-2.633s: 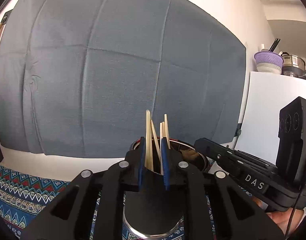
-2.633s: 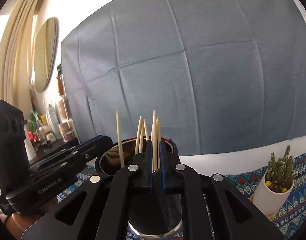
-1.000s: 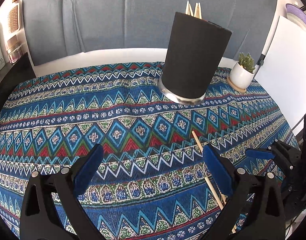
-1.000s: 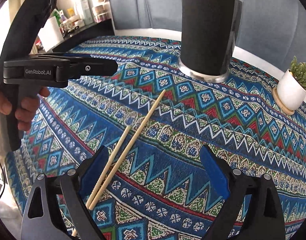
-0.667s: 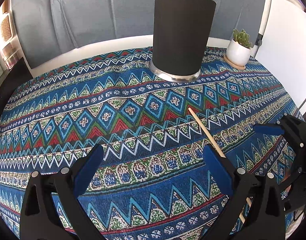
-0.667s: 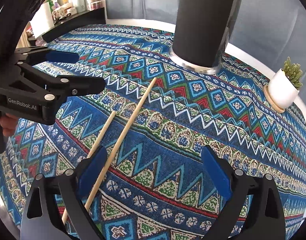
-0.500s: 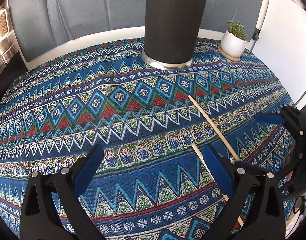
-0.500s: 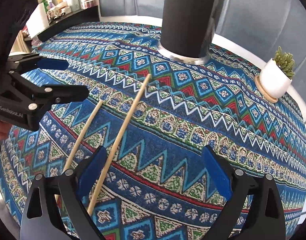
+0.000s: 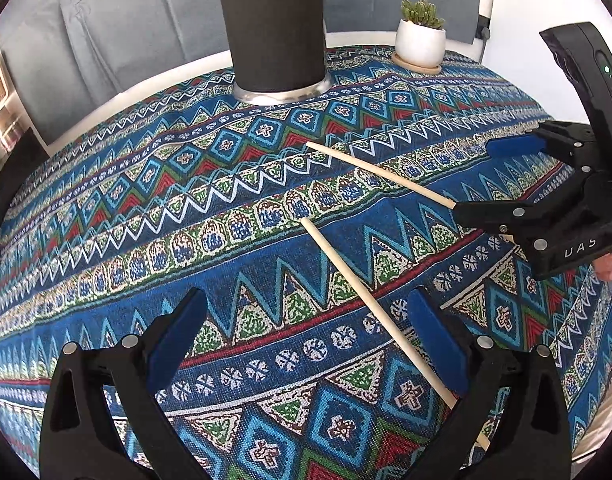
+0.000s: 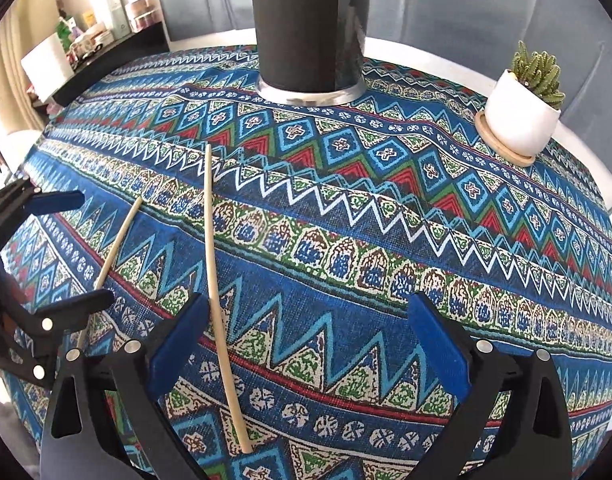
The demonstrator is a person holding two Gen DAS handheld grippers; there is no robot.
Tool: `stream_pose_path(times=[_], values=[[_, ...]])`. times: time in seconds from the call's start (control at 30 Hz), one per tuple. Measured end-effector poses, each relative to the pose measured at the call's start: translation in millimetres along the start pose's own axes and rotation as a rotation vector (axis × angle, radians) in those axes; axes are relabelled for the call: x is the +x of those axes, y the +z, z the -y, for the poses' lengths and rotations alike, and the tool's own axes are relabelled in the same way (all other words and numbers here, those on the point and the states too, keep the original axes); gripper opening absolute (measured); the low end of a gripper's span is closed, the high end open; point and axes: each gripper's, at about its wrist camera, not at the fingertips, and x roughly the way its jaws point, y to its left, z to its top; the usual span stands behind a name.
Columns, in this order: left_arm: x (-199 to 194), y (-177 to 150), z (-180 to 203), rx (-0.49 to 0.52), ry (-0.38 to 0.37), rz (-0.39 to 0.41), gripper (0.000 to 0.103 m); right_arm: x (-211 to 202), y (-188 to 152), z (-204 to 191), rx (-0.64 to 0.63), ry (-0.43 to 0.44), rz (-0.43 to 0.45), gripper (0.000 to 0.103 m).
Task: Organize utensils
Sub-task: 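Open the right gripper and move it back down to the loose chopsticks, then grasp a sixth wooden chopstick with the right gripper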
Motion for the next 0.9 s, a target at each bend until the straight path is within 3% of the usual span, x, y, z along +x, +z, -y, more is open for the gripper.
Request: stream_pose_path(times=[0.2, 0.37, 0.5, 0.57, 0.63, 0.7, 0.77, 0.8, 0.83, 0.9], values=[[-1.8, -0.5, -5.5, -0.001, -0.014, 0.010, 0.099, 8.1, 17.5, -19.0, -0.024, -0.016, -0.033, 0.095], [-0.8, 0.0, -5.1, -0.002, -0.019, 0.009, 0.099, 14.3, 26.0, -36.7, -0.089, -0.039, 0.036, 0.095], [-2.5, -2.9, -5.7, 0.027, -0.035, 0.009, 0.098, 15.0, 21.1, -25.1, -0.058, 0.032, 0.024, 0.092], [-4.9, -5.3, -7.6, 0.039, -0.047, 0.014, 0.094, 7.8, 14.9, -21.3, -0.082, 0.053, 0.044, 0.076], [-9.2, -8.1, -11.9, 0.042, -0.047, 0.026, 0.084, -2.0, 7.8, -17.4, -0.081, 0.055, 0.060, 0.032], [-14.1, -11.3, -18.5, 0.055, -0.050, 0.041, 0.072, -8.4, 2.2, -11.7, -0.069, 0.056, 0.049, 0.007], [-18.5, -14.3, -30.4, 0.033, -0.044, 0.055, 0.047, -13.5, -4.4, -6.8, -0.065, 0.061, 0.042, 0.005], [-19.8, -15.8, -37.0, 0.017, -0.039, 0.058, 0.042, -15.6, -7.7, -3.3, -0.054, 0.061, 0.045, 0.005], [-20.9, -17.2, -43.1, 0.003, -0.038, 0.060, 0.030, -17.4, -10.2, 0.5, -0.039, 0.053, 0.055, 0.005], [-22.3, -20.3, -57.1, -0.020, -0.032, 0.062, 0.021, -23.3, -23.4, 7.9, -0.005, 0.036, 0.081, 0.005]])
